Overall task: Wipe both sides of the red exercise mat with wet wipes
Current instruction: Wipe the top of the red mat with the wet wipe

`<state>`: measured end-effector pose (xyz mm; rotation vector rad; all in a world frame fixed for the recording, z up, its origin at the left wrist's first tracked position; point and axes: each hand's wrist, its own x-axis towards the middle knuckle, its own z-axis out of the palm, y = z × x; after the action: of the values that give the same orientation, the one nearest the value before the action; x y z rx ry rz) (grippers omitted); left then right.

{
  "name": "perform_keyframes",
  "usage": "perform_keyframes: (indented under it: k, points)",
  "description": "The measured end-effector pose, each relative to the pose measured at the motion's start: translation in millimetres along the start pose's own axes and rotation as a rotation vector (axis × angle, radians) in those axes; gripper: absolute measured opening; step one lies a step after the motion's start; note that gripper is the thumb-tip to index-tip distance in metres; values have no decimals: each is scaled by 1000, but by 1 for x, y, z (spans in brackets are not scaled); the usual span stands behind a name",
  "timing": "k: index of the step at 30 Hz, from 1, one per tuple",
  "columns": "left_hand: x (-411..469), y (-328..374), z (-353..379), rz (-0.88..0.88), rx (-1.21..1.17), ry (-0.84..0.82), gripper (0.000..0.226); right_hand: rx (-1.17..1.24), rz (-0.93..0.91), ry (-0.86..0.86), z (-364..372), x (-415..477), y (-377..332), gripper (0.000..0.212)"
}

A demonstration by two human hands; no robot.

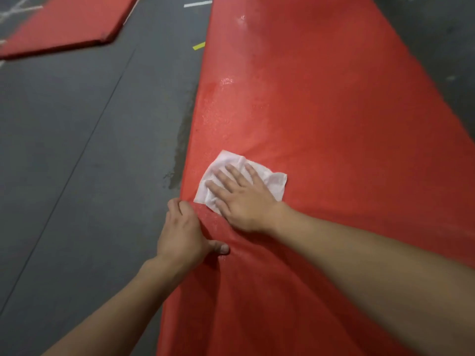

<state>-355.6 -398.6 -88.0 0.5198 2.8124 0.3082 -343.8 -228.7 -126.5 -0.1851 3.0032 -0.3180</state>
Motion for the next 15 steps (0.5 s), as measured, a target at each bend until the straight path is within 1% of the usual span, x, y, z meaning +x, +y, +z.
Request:
perform_keyframes:
  k: [2, 4, 6, 9, 10, 13, 14, 15]
  points:
    - [1, -1, 1, 17, -34, 21, 102, -26, -113, 17, 14, -14, -20, 56]
    - [2, -2, -1, 35, -59, -1, 100, -46, -219, 0, 16, -19, -17, 54]
    - [5, -4, -5, 23, -83, -30, 97, -47, -185, 6, 4, 2, -4, 53]
    - [5, -15, -9, -11, -180, -20, 90, -35, -27, 16, 3, 23, -15, 54]
    - [4, -18, -8, -6, -211, -19, 88, -19, -31, 22, 8, 20, -25, 55]
    - [4, -22, -6, 46, -260, -21, 83, -44, -213, 26, 18, 3, -31, 55]
    - [5, -23, -5, 49, -256, -28, 86, -57, -255, 33, 16, 9, -25, 55]
    - [6, -25, -5, 50, -251, -43, 90, -57, -253, 46, 12, 18, -22, 54]
